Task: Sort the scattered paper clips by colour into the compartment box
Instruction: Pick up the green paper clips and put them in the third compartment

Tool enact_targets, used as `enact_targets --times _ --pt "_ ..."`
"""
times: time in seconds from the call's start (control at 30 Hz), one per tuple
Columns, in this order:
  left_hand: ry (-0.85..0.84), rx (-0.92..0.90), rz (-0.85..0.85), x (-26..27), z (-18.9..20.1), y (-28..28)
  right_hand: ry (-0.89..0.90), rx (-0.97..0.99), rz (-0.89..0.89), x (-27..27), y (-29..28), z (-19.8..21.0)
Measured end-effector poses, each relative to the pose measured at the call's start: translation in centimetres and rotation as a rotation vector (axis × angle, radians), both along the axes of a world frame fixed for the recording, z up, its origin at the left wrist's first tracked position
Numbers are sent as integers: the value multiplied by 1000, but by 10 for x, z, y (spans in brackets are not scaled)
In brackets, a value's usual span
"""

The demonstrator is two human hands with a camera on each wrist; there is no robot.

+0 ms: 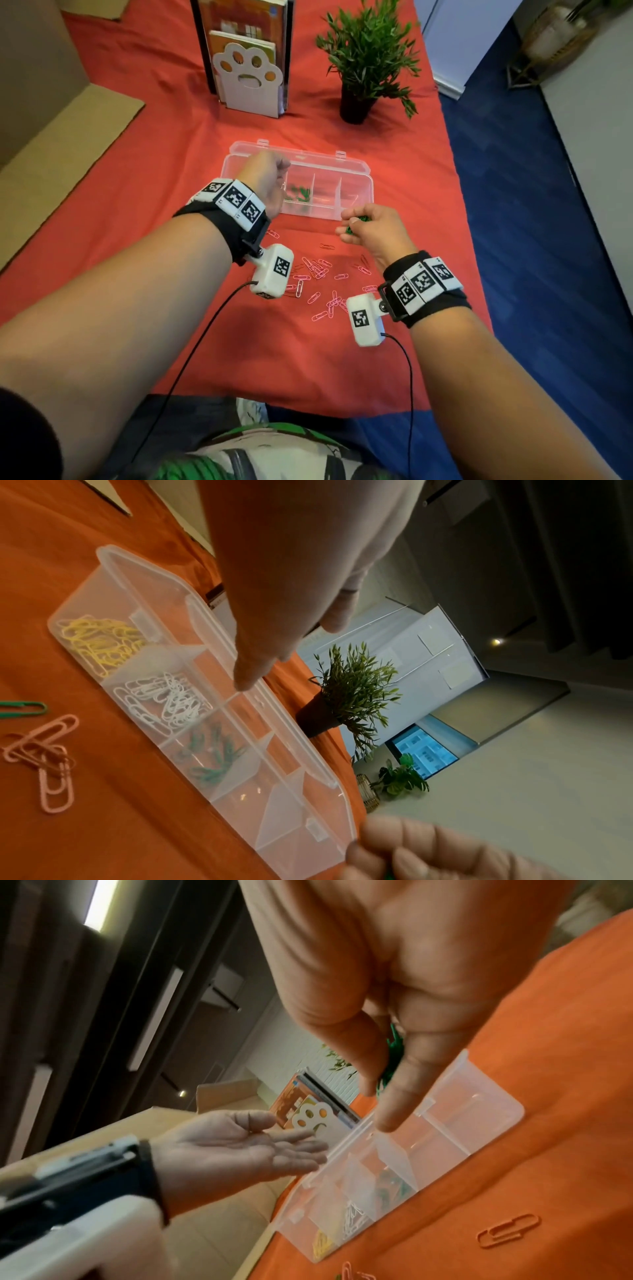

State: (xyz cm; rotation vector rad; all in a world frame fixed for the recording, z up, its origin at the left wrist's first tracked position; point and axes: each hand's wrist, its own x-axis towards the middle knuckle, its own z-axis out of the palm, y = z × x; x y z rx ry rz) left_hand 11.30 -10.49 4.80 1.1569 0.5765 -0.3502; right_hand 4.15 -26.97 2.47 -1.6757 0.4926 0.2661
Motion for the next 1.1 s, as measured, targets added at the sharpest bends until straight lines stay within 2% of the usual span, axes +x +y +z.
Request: enact_targets --times 0.1,0.23,0.37,0.47,0.57,0.7,0.8,0.87,1.1 --pt "-70 58 -67 -6 -13 12 -65 -86 25 18 15 -3" --pt "-193 339 -143 -16 -28 27 -143 -241 81 45 41 -1" --pt "-311 640 -140 -25 -39 50 -134 -481 326 65 62 6" --pt "-307 847 -142 -37 -46 71 -177 -569 333 66 66 9" --pt "-212 1004 -148 -47 -58 93 -289 -644 323 48 69 6" --pt "-20 1112 -250 -55 -78 118 -254 -784 655 22 86 -23" --pt "56 1218 -358 -62 -90 128 -259 -871 869 13 108 -46" --pt "19 1256 -392 -67 -94 129 -294 -906 908 12 120 -54" --pt "-154 1340 -431 -71 -93 122 -406 -1083 882 18 128 -64"
